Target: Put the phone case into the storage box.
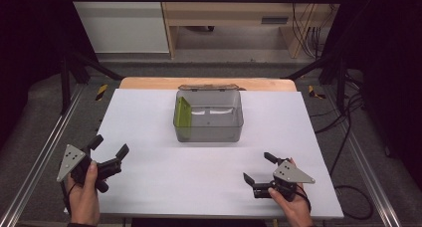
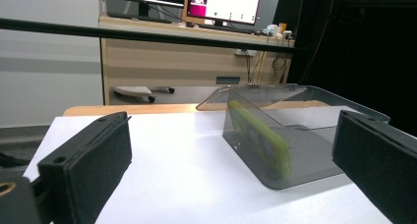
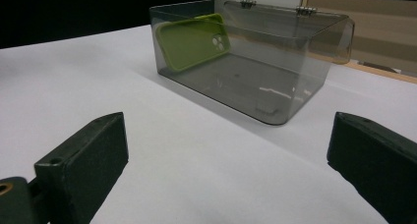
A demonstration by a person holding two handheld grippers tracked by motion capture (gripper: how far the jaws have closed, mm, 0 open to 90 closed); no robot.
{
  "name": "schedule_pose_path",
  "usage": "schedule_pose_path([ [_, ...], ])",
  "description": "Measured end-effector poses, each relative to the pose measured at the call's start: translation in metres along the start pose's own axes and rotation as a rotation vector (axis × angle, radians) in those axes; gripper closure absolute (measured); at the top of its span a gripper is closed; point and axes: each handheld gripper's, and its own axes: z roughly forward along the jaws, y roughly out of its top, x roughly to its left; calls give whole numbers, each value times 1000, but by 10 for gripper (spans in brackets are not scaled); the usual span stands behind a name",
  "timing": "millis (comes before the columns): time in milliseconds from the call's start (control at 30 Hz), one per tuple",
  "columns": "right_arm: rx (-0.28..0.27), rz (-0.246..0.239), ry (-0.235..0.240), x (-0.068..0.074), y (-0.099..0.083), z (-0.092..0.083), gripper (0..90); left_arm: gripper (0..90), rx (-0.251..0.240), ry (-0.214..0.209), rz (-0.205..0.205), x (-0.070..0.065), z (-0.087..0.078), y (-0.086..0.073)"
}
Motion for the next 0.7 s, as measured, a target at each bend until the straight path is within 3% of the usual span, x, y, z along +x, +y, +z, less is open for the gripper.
schedule_pose_path([
  [700,7,-4,-5,0,0,0,22,12,17,-15,26,-3,-12,-18],
])
